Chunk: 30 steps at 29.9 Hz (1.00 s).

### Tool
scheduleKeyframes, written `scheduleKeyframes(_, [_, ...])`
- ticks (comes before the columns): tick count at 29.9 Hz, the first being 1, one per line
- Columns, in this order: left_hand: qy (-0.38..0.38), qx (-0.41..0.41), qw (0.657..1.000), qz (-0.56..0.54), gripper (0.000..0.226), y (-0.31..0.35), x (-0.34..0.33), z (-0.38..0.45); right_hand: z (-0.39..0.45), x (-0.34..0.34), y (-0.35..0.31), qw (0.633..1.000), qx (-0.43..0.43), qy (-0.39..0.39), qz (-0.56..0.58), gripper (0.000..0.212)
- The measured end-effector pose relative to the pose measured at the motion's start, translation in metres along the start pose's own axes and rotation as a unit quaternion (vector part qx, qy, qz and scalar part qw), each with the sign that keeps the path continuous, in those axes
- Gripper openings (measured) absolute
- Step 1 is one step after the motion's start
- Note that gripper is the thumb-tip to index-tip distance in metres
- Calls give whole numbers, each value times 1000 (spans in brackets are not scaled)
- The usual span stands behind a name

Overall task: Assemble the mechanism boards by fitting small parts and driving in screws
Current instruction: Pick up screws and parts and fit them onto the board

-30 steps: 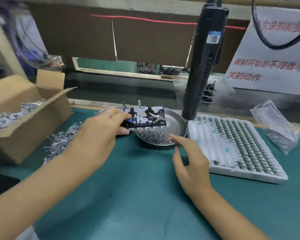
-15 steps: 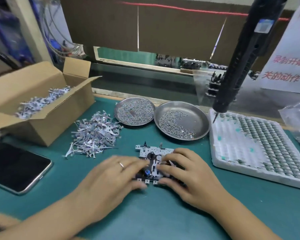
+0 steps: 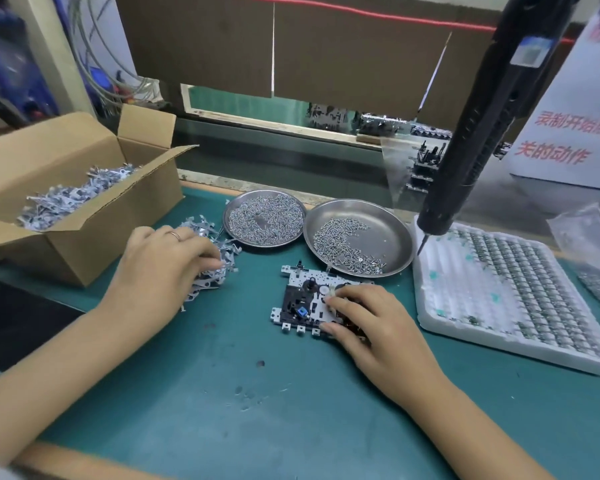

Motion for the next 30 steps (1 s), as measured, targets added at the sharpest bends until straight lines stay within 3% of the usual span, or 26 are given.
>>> scheduleKeyframes(4, [80, 25, 976, -202, 12, 27, 4, 10, -2, 6, -2, 995, -12, 65, 68, 29])
scheduleKeyframes(8, [57, -71, 965, -247, 13, 78, -14, 22, 2, 10, -5, 963, -84, 64, 248, 26])
scheduleKeyframes(10, [46, -86, 956, -275, 11, 88, -26, 28, 3, 9, -1, 952, -105, 74, 278, 20])
scheduleKeyframes(18, [44, -33, 919, -390, 18, 85, -47, 25, 0, 7, 13, 930, -212, 76, 289, 23])
scheduleKeyframes(23, [-9, 21, 908, -418, 16, 75, -56, 23, -2, 5, 7, 962, -163, 44, 216, 17])
scheduleKeyframes(30, [-39, 85, 882, -462, 13, 70, -66, 20, -2, 5, 4, 966, -129, 36, 219, 21])
Point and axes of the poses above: each hand's wrist, its own z-axis towards the middle knuckle, its own x-axis out of the back of the hand, y = z × x, the point moved 3 cm from there along z, towards the middle knuckle, and after that the axes turned 14 degrees about -x, right-handed, at the moved point
